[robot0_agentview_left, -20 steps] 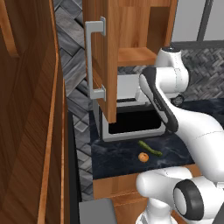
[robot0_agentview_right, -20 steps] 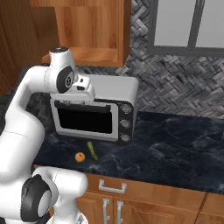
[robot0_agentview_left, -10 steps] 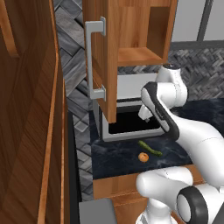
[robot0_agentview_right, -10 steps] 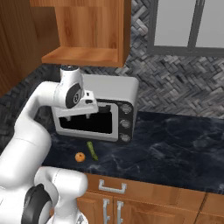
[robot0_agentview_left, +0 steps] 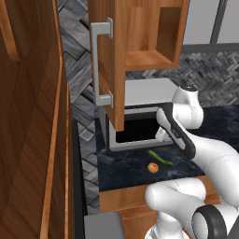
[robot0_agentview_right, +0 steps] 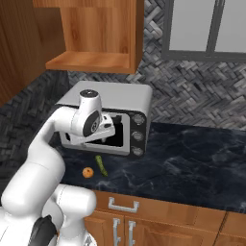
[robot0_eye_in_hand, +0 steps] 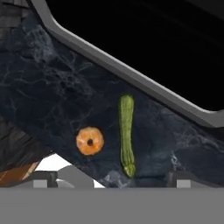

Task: Pick the squash, tangerine from the counter and place them in the cabinet. Then close the cabinet.

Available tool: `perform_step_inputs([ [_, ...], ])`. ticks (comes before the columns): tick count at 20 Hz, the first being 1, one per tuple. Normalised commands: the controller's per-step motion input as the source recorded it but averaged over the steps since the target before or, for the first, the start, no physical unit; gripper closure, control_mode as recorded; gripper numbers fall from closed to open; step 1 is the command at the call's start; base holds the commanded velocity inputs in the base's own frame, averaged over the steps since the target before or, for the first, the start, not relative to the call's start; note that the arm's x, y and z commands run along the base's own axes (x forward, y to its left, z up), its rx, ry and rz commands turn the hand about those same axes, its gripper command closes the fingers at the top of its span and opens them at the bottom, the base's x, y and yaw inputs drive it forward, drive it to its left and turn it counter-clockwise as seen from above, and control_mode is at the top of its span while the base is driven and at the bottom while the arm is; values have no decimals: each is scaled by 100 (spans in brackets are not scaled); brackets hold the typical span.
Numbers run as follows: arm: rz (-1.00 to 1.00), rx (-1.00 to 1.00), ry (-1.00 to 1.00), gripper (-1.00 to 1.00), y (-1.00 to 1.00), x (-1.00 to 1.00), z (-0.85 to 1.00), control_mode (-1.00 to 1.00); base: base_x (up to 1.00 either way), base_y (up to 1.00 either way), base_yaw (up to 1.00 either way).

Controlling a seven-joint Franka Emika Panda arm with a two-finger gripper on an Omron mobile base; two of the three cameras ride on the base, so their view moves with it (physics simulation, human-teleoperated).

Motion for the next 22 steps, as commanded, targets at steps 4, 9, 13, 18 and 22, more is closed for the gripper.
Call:
perform_step_inputs([
  [4, 0, 0, 0, -100, -4, 25, -53, -100, 0, 0, 0],
  [9, 0, 0, 0, -100, -1, 35, -49, -100, 0, 0, 0],
  [13, 0, 0, 0, -100, -2, 30, -43, -100, 0, 0, 0],
  [18, 0, 1, 2, -100, 0, 7, -48, -100, 0, 0, 0],
  [22, 0, 4, 1, -100, -1, 0, -56, -100, 0, 0, 0],
])
